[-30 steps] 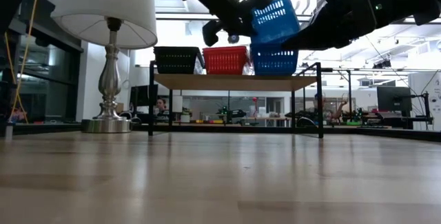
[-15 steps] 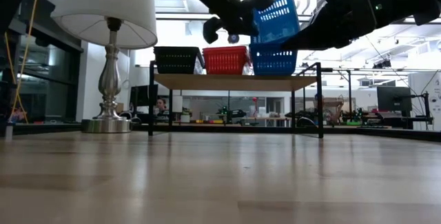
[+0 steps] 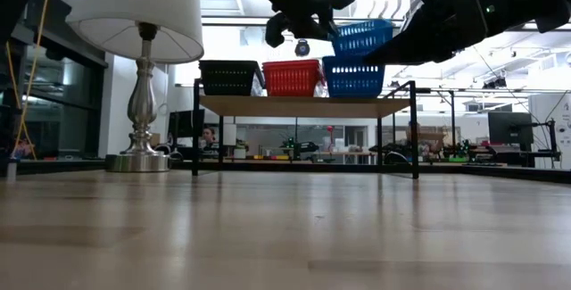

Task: Stack baskets on shelf by color
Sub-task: Stack the blue bin on top of the blue bin on the shelf

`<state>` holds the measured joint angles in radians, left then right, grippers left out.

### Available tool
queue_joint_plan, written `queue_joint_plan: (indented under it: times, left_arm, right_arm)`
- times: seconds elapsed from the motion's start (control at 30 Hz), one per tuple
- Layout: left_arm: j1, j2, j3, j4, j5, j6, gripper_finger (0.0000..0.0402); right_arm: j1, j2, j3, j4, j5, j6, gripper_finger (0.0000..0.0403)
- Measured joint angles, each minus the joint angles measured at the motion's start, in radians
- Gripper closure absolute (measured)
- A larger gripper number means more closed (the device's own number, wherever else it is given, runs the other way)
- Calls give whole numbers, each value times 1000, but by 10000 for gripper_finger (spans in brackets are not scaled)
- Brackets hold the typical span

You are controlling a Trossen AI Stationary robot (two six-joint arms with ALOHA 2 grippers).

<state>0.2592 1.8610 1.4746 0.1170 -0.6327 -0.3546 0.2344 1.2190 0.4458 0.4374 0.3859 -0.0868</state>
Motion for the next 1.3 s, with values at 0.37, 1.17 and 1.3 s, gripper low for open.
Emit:
queue_joint_plan:
  times: [0.37, 1.17, 1.3]
  left_arm:
    - [3, -27, 1, -4, 2, 64, 237]
    - [-168, -577, -249, -172, 166, 418, 389]
    - [-228, -693, -488, -2, 216, 414, 399]
  right_arm:
    - [0, 0, 0, 0, 0, 0, 403]
    - [34, -1, 0, 707, 306, -406, 403]
    - [2, -14, 2, 837, 434, -471, 403]
